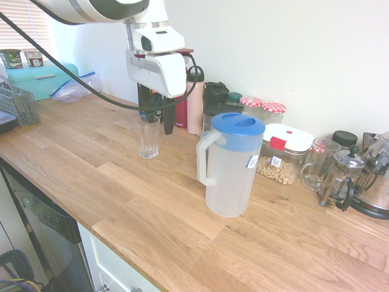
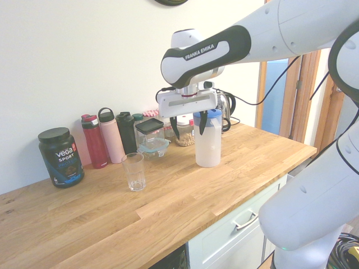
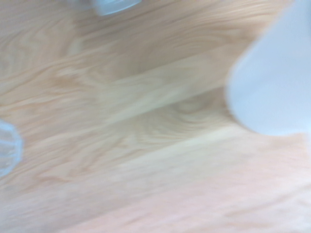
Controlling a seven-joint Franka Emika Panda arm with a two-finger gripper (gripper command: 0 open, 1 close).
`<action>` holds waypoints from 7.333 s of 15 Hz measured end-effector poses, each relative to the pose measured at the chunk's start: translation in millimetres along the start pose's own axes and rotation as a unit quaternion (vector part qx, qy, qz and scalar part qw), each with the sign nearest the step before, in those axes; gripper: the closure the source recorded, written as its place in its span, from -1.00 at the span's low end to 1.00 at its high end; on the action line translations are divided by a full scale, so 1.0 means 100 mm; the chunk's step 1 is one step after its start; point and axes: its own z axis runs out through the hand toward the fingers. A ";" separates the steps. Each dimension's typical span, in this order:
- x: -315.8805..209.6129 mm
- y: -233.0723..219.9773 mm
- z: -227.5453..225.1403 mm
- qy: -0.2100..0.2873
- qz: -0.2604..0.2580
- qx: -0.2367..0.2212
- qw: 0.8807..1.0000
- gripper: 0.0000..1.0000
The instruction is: Pour me some water
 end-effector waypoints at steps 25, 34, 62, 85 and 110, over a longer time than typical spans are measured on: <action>1.02 0.55 0.59 0.010 -0.054 0.025 0.998 1.00; 1.00 0.49 0.62 0.012 -0.059 0.026 0.998 1.00; -0.15 0.50 -0.96 0.062 -0.391 0.061 0.916 1.00; -0.80 -1.01 -0.17 0.114 -0.692 -0.171 0.692 1.00; -0.18 -0.95 -0.66 0.105 -0.606 -0.113 0.781 1.00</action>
